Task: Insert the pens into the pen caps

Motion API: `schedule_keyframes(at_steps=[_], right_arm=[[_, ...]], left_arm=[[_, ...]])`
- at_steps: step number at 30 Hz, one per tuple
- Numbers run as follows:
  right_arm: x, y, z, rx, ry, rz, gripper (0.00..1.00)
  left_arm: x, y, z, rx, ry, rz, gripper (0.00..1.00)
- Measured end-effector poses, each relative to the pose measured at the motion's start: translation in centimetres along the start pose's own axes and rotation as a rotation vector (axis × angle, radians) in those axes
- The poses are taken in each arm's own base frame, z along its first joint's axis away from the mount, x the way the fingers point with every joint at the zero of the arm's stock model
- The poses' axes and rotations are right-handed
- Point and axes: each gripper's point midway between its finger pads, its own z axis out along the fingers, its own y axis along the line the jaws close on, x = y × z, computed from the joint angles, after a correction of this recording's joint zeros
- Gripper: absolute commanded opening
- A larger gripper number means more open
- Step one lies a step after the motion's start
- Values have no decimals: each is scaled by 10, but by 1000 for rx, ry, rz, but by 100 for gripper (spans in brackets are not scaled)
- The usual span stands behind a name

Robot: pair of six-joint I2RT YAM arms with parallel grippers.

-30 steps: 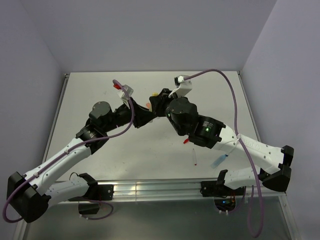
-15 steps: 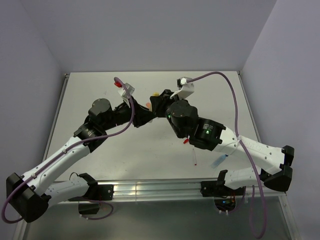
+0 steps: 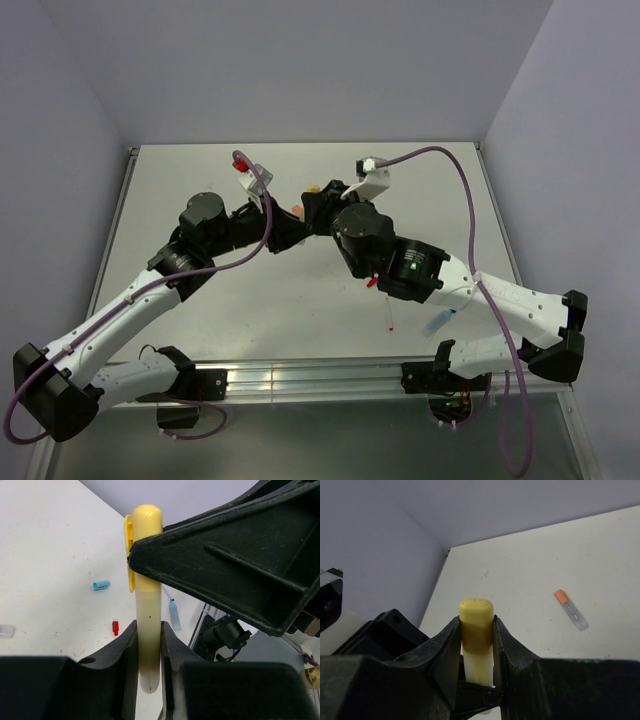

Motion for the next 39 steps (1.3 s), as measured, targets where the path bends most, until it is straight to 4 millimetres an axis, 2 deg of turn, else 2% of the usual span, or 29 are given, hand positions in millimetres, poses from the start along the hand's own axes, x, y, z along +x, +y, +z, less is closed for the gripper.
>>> schedule_keyframes(at_steps=[5,7,8,10,11,14,16,18,21,24,26,27,29,30,32,36,37,39], right_arm=[[1,-1,0,13,-5,1,0],[2,-4,0,31,-1,-11,13],[1,-4,0,41,5,-22,23],[-9,-3,0,53,12,-42,36],[-13,-2,1,51,23,-53,48],[-28,-1,5,21,78,-72,59],[-50,-3,8,12,87,-72,63],[-76,-9,11,24,55,-65,66],[-110,-28,10,58,-3,-43,67],[-109,-46,1,68,5,-48,67],[-96,-61,-4,78,32,-59,67],[-87,-70,-6,86,50,-65,67],[-67,-90,-8,117,94,-83,67],[-57,-99,-8,131,112,-89,67],[-37,-118,-8,165,156,-103,67],[-7,-141,-6,205,225,-117,67],[-1,-145,-6,211,239,-119,66],[6,-150,-7,218,255,-123,66]], left_arm=[[2,0,1,3,7,-2,0],[4,1,2,5,16,-8,0],[5,2,3,5,20,-12,0],[5,2,4,5,16,-20,0],[2,2,5,3,5,-25,0],[-19,4,8,-13,-87,-15,0],[-29,9,8,-33,-147,-22,0],[-27,20,7,-74,-167,-48,0],[-16,52,10,-184,-154,-121,0],[1,107,10,-343,-105,-230,0],[8,146,8,-449,-75,-301,0],[16,172,6,-516,-46,-348,0],[28,211,4,-617,-2,-411,0],[37,234,4,-676,29,-442,0],[60,265,3,-759,99,-494,1],[110,298,7,-855,260,-562,2],[119,303,8,-869,291,-572,7],[134,312,7,-898,342,-586,9]])
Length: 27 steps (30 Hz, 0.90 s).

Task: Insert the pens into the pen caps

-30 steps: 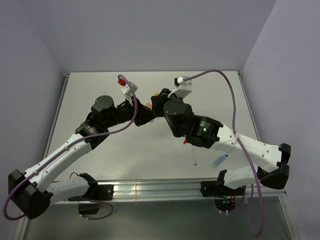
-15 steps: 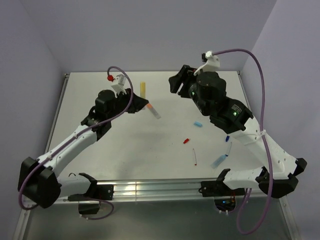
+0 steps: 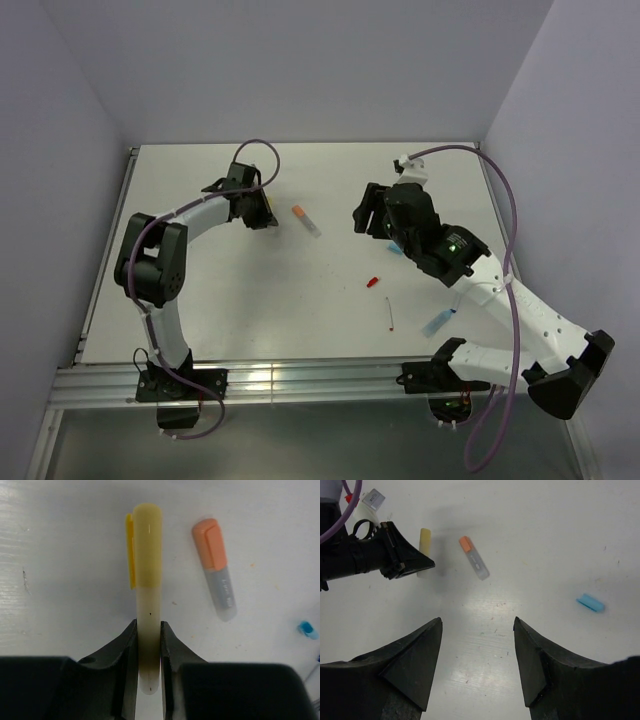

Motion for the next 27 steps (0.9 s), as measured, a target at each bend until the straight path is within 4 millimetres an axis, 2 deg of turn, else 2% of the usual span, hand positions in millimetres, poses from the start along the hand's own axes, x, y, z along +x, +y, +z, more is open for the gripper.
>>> schedule_keyframes(at_steps=[5,11,16,27], right_arm=[[13,-9,2,8,25,-1,66],[22,-17,5,19,41,1,65],[26,-20,7,21,52,1,65],[24,-28,8,42,51,-6,66]], left_arm=[[11,19,15,-84,59,12,18],[10,29,15,-133,61,37,26],[12,36,16,-159,63,52,39],[10,38,16,-172,52,62,43]])
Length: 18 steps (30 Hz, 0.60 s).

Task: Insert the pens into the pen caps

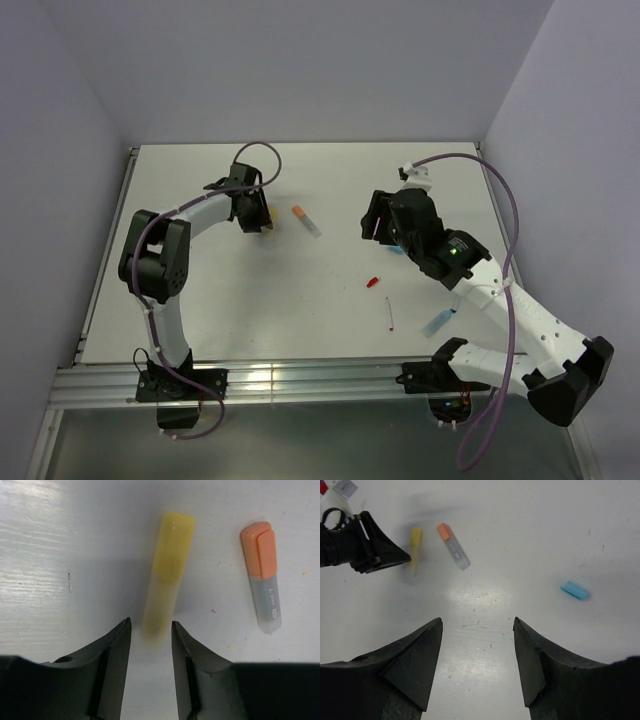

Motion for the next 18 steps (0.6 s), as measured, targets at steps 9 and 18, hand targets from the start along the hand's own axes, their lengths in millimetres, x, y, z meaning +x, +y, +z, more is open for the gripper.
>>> schedule_keyframes(at_steps=[9,18], right_arm=[[33,-35,10,97,80,-12,66],[134,-78,15,202,339,18,54]], left_arm=[[-40,-34,-75,120,-165,32,45],[-28,-87,-192,400,-307,117,49]])
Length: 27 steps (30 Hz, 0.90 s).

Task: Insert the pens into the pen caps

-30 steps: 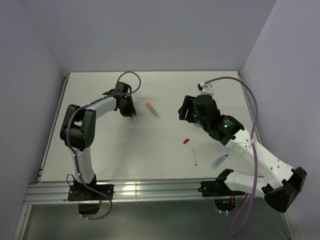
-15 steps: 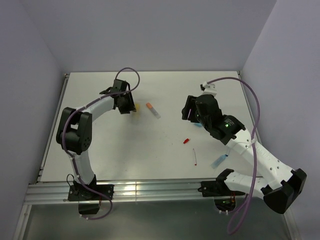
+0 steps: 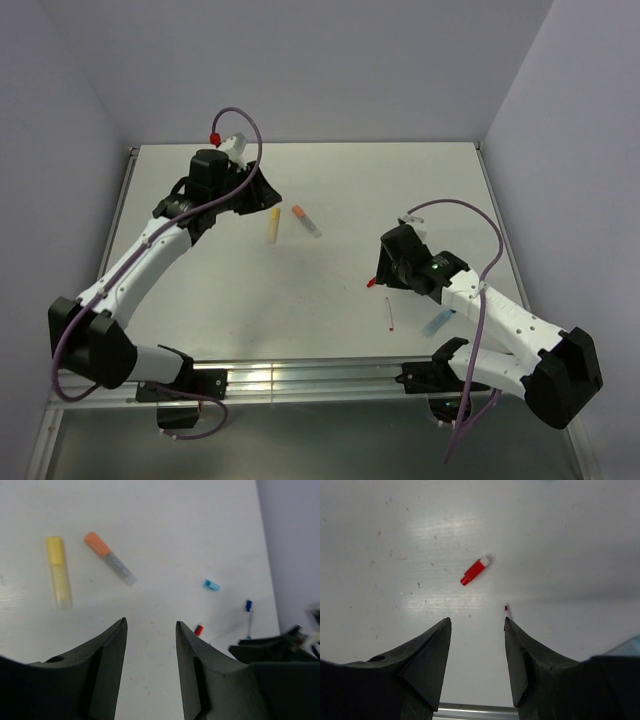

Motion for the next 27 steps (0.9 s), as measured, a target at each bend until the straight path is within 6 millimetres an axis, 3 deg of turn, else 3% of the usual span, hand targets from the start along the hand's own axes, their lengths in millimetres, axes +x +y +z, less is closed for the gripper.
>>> schedule_keyframes(at_steps=[5,11,27], right_arm=[[35,-11,11,31,103,41,50],[58,-17,24,77,197,55,49],[83,-31,41,167,302,38,49]], left_arm=[[6,-35,-41,137,-37,42,50],[14,-41,-69,196,-72,61,51],[27,-39,-83,227,-87,93,53]])
